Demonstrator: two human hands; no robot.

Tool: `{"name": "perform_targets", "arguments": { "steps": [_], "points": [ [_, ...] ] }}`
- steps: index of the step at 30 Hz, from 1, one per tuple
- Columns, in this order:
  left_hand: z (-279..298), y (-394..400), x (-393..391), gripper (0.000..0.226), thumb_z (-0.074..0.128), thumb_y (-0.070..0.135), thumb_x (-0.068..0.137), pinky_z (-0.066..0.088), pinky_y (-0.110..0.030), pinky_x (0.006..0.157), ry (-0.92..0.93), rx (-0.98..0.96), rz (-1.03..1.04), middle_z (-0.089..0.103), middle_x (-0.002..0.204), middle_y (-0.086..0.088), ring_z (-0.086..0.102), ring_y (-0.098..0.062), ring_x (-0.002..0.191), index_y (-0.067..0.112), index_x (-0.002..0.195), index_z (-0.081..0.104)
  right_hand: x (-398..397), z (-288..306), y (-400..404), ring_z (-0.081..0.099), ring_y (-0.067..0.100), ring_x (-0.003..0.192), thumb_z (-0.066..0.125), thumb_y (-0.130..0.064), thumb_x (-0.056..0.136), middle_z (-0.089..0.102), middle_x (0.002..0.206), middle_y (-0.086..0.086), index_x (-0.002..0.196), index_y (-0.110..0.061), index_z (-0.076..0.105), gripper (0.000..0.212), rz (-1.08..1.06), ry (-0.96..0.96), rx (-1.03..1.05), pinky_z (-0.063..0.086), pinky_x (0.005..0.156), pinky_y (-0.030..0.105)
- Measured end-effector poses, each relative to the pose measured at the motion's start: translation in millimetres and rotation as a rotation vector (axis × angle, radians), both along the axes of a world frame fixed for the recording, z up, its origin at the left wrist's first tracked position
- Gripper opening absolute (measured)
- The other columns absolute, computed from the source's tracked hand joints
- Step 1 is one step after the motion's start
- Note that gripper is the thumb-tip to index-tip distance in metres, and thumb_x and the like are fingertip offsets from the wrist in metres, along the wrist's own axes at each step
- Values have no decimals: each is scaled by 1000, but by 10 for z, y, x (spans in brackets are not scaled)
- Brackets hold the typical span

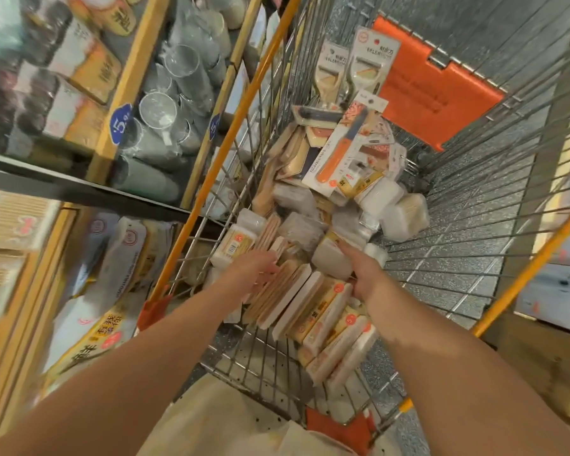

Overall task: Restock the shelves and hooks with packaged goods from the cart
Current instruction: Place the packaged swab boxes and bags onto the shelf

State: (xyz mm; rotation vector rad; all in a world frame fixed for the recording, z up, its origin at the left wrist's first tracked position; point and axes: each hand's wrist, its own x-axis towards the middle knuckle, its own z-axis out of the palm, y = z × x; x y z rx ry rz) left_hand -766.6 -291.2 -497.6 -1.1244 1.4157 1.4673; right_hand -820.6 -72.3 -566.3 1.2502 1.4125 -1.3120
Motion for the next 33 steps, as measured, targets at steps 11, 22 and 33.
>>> {"name": "perform_targets", "arguments": {
  "steps": [11, 22, 33],
  "points": [
    [407, 281, -267, 19, 50, 37, 99, 51, -37, 90, 266, 199, 34, 68, 113, -2, 64, -20, 106, 25, 108, 61, 57, 928, -84, 67, 28, 99, 75, -22, 71, 70, 106, 10, 113, -13, 61, 45, -31, 356, -263, 52, 84, 41],
    [133, 404, -616, 19, 62, 30, 93, 53, -41, 87, 280, 201, 153, 71, 106, -4, 66, -22, 97, 21, 109, 63, -342, 786, -107, 65, 26, 97, 44, -51, 98, 69, 109, 13, 109, -15, 65, 43, -95, 330, -145, 52, 83, 40],
    [-274, 103, -762, 65, 71, 43, 60, 47, -40, 79, 231, 190, 197, 69, 111, -12, 63, -24, 94, 11, 117, 60, -909, 15, -208, 63, 13, 96, 72, -42, 85, 64, 113, -1, 132, -15, 53, 57, -226, 283, 248, 48, 69, 23]
  ]
}}
